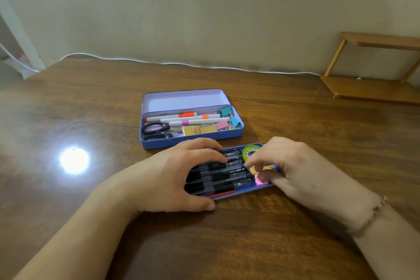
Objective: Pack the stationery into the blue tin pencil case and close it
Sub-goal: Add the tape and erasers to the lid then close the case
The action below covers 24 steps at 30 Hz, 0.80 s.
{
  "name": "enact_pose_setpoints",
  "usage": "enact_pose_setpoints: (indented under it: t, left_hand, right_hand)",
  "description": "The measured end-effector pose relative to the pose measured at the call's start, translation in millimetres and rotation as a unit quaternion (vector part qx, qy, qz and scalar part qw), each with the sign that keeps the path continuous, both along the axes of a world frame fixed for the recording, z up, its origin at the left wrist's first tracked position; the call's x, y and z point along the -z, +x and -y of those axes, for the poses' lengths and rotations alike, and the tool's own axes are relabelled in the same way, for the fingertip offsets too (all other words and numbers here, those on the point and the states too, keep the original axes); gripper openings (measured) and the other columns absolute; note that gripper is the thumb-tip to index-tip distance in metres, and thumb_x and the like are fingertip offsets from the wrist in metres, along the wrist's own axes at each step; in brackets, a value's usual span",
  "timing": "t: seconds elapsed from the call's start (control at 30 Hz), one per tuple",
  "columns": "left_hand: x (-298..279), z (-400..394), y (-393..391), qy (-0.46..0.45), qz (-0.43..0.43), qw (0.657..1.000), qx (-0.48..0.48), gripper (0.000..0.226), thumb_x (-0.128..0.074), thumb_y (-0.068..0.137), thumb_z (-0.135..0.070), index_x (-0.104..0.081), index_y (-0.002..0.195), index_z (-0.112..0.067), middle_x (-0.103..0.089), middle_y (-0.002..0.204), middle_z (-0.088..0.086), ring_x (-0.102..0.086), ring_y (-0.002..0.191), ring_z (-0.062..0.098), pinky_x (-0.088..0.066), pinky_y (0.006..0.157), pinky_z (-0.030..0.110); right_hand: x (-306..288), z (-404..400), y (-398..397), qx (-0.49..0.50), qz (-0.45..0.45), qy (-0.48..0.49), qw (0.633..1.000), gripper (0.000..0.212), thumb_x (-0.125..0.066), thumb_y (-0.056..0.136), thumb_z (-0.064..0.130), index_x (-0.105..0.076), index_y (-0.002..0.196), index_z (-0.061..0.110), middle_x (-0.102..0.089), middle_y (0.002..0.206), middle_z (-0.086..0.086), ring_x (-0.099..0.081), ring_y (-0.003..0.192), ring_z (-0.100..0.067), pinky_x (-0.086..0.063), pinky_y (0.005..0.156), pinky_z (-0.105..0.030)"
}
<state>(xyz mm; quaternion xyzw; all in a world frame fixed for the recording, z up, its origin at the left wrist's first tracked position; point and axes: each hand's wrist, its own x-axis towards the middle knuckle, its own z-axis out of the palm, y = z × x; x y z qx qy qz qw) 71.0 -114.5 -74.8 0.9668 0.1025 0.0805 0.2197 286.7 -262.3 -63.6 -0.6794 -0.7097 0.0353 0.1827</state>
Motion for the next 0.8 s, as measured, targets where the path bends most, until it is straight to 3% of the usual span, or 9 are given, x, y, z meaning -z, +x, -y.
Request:
enact_pose_setpoints:
  t: [0.17,0.23,0.33,0.4,0.5,0.57,0.63,0.73,0.8]
  left_hand:
    - [1,-1,0,-0.005,0.001,1.0,-0.002,0.072,-0.074,0.07,-0.058,-0.044,0.134,-0.044,-0.026,0.141,-0.035,-0.032,0.133,-0.01,-0.038,0.106,0.018]
    - [1,-1,0,-0.005,0.003,1.0,-0.005,0.073,-0.075,0.07,-0.058,-0.044,0.134,-0.044,-0.026,0.141,-0.035,-0.032,0.132,-0.01,-0.039,0.106,0.017]
    - [2,-1,-1,0.005,0.004,1.0,-0.005,0.075,-0.074,0.068,-0.062,-0.044,0.134,-0.044,-0.027,0.141,-0.035,-0.033,0.132,-0.01,-0.038,0.105,0.013]
    - [0,0,-2,0.008,0.014,1.0,-0.009,0.072,-0.073,0.068,-0.063,-0.048,0.132,-0.041,-0.033,0.139,-0.032,-0.036,0.13,-0.011,-0.035,0.103,0.009]
    - [-5,-9,-3,0.013,0.132,0.99,-0.046,0.05,-0.07,0.078,-0.051,-0.061,0.122,-0.03,-0.054,0.13,-0.019,-0.048,0.124,-0.005,-0.038,0.103,0.014]
    - [-3,-23,-5,0.021,0.213,0.968,-0.131,0.04,-0.067,0.081,-0.046,-0.063,0.117,-0.029,-0.059,0.125,-0.013,-0.051,0.122,0.002,-0.042,0.103,0.026]
    - [0,-40,-9,0.042,0.204,0.95,-0.233,0.053,-0.062,0.077,-0.055,-0.058,0.124,-0.031,-0.055,0.133,-0.009,-0.045,0.128,0.012,-0.04,0.107,0.037]
    - [-2,-62,-16,0.04,0.053,0.946,-0.319,0.103,-0.062,0.062,-0.076,-0.029,0.148,-0.031,-0.03,0.156,-0.002,-0.022,0.143,0.023,-0.025,0.117,0.043]
    - [-4,-73,-17,0.04,-0.038,0.945,-0.322,0.12,-0.07,0.057,-0.075,-0.009,0.152,-0.034,-0.021,0.16,-0.002,-0.016,0.146,0.025,-0.023,0.118,0.045]
  right_hand:
    - [-9,5,1,0.028,-0.027,-0.055,0.998,0.035,-0.072,0.082,0.017,-0.067,0.107,0.041,-0.063,0.09,0.022,-0.054,0.098,0.002,-0.05,0.082,-0.029]
    - [-15,6,3,0.032,-0.026,-0.086,0.995,0.034,-0.069,0.085,0.031,-0.061,0.114,0.046,-0.059,0.1,0.026,-0.049,0.105,0.006,-0.048,0.088,-0.027]
    - [-19,7,8,0.048,-0.039,-0.144,0.988,0.071,-0.068,0.071,0.064,-0.033,0.132,0.06,-0.034,0.126,0.034,-0.031,0.119,0.015,-0.039,0.097,-0.019]
    - [-14,5,7,0.032,-0.019,-0.174,0.984,0.096,-0.068,0.06,0.075,-0.011,0.137,0.063,-0.013,0.129,0.041,-0.011,0.12,0.022,-0.024,0.105,-0.021]
    - [-3,-4,-1,-0.009,0.016,-0.159,0.987,0.106,-0.064,0.057,0.08,-0.002,0.141,0.06,0.001,0.12,0.052,0.007,0.117,0.028,-0.011,0.107,-0.021]
    - [3,-10,-4,-0.012,0.013,-0.141,0.99,0.105,-0.061,0.059,0.082,-0.002,0.142,0.058,-0.008,0.123,0.044,-0.002,0.121,0.019,-0.012,0.111,-0.024]
    - [8,-13,-6,-0.012,0.008,-0.116,0.993,0.102,-0.06,0.061,0.081,-0.005,0.143,0.056,-0.018,0.13,0.034,-0.01,0.126,0.011,-0.015,0.115,-0.028]
    - [14,-15,-4,-0.009,-0.028,-0.084,0.996,0.101,-0.061,0.061,0.081,-0.009,0.143,0.055,-0.034,0.136,0.025,-0.024,0.129,0.004,-0.023,0.114,-0.031]
    - [16,-14,-3,-0.005,-0.055,-0.078,0.995,0.104,-0.065,0.058,0.081,-0.01,0.143,0.057,-0.038,0.134,0.023,-0.03,0.127,0.002,-0.027,0.113,-0.031]
